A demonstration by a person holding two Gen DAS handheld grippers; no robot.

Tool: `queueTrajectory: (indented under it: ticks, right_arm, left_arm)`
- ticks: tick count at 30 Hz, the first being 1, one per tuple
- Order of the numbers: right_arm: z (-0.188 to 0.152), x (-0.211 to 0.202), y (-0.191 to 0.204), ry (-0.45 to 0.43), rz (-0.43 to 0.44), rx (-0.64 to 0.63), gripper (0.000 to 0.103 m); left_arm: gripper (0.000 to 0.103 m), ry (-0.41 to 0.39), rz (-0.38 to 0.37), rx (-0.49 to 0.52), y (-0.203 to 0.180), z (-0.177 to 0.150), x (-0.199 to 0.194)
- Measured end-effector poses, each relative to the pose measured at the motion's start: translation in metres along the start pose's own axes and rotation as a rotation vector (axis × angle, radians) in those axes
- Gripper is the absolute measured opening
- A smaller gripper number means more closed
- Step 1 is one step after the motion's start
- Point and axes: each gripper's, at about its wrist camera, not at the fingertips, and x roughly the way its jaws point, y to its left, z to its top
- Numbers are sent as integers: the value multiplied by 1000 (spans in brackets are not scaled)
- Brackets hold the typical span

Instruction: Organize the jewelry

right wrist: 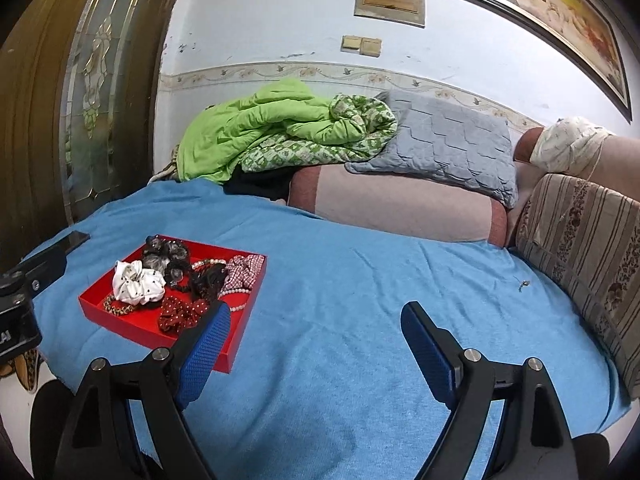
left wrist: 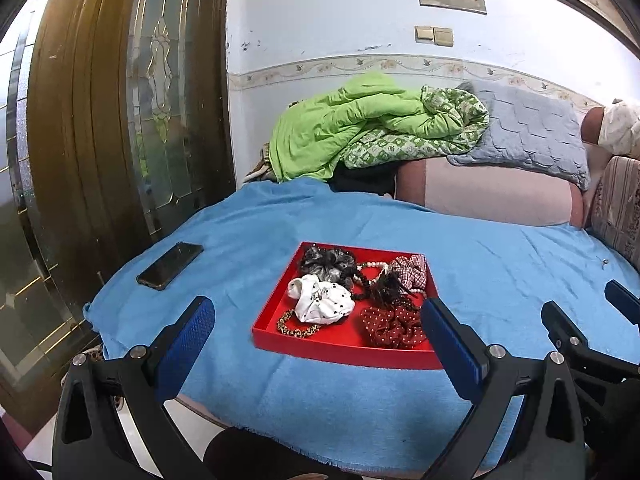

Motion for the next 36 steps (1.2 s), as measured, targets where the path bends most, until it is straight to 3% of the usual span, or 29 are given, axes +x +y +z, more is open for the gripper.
queueTrajectory:
  ticks: [19, 36]
  right_arm:
    - [-3, 6, 1, 22, -2, -11, 92]
    - [-13, 20, -2, 75, -9, -17, 93]
  left_arm:
    - [102, 63, -104, 13, -8, -7, 10]
    - [102, 141, -142, 27, -13, -20, 27]
